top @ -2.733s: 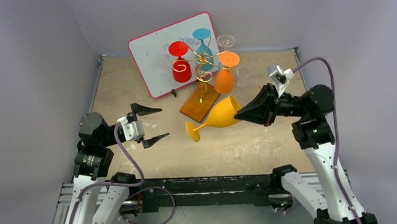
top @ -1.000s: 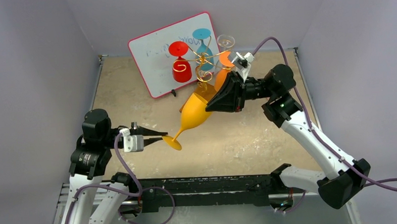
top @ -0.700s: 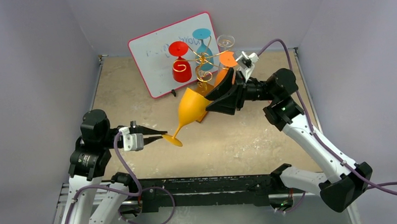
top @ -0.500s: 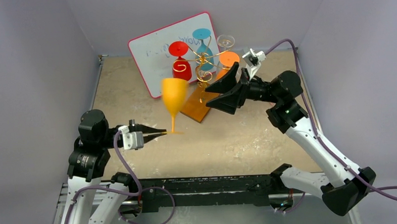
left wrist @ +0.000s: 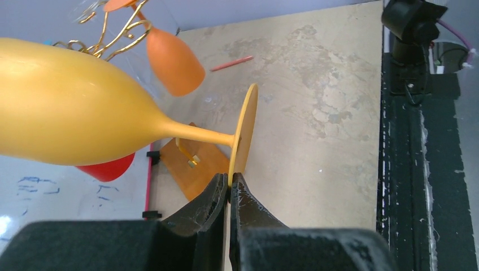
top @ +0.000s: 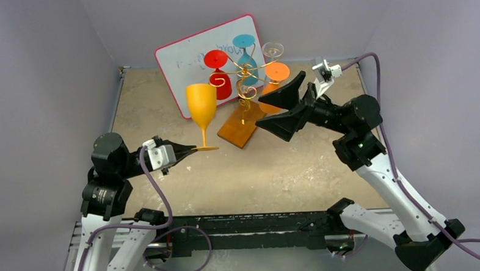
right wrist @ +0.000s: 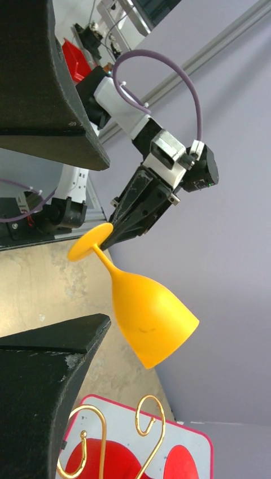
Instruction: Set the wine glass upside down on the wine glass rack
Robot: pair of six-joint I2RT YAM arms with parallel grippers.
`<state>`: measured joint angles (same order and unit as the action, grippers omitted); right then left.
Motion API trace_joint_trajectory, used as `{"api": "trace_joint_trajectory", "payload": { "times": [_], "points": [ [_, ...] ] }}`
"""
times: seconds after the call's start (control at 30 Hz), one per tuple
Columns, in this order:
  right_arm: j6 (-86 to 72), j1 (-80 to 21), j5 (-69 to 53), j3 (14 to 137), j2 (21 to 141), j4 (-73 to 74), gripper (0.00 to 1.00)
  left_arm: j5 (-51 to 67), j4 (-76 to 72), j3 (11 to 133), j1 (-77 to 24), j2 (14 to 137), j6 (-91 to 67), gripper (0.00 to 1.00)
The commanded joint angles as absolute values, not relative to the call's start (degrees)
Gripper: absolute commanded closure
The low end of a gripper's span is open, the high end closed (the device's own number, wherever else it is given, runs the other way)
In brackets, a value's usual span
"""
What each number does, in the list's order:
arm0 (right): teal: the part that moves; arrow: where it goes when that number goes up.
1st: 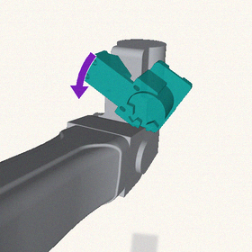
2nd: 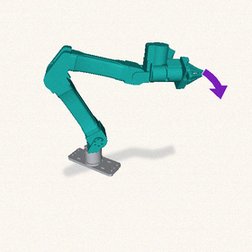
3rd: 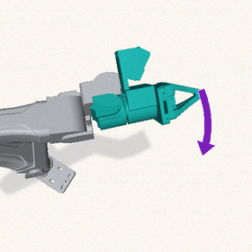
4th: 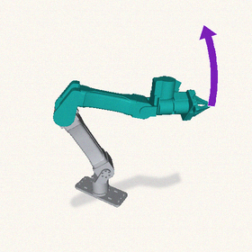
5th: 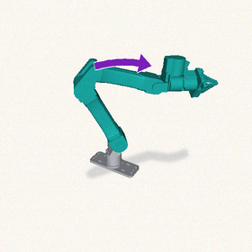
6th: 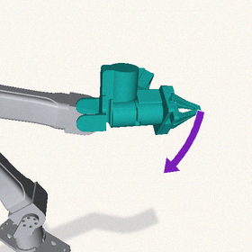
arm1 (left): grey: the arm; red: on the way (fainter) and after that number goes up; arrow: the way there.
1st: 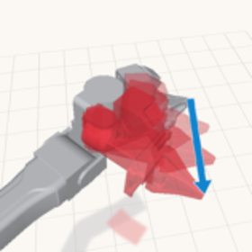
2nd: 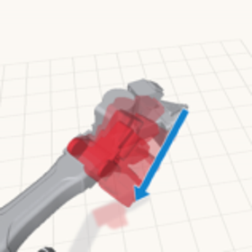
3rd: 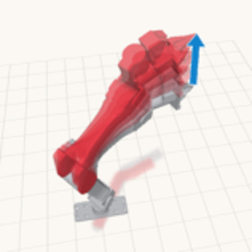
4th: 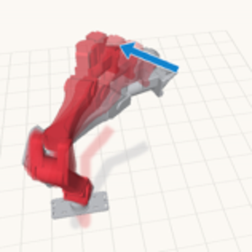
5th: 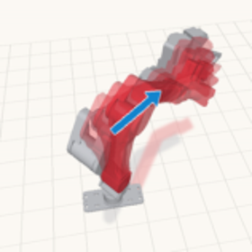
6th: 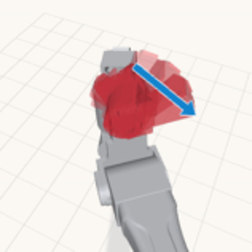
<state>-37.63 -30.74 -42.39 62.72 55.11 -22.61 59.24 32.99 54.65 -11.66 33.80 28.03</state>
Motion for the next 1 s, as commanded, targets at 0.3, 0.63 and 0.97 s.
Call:
{"api": "trace_joint_trajectory", "payload": {
  "times": [0.3, 0.63, 0.97],
  "points": [
    [-33.6, -31.1, -34.4, 60.4, 47.1, -16.4, 0.00, 39.1, 12.1, 53.8, -11.6, 32.0, 2.9, 1.00],
    [-30.5, -31.1, -33.1, 61.1, 45.6, -12.4, 0.00, 20.6, 14.4, 61.8, -11.6, 42.0, -24.9, 1.00],
    [-28.2, -31.1, -32.8, 61.3, 44.9, -11.2, 0.00, 25.9, 17.1, 66.4, -11.6, 49.7, -48.7, 1.00]
  ]
}}
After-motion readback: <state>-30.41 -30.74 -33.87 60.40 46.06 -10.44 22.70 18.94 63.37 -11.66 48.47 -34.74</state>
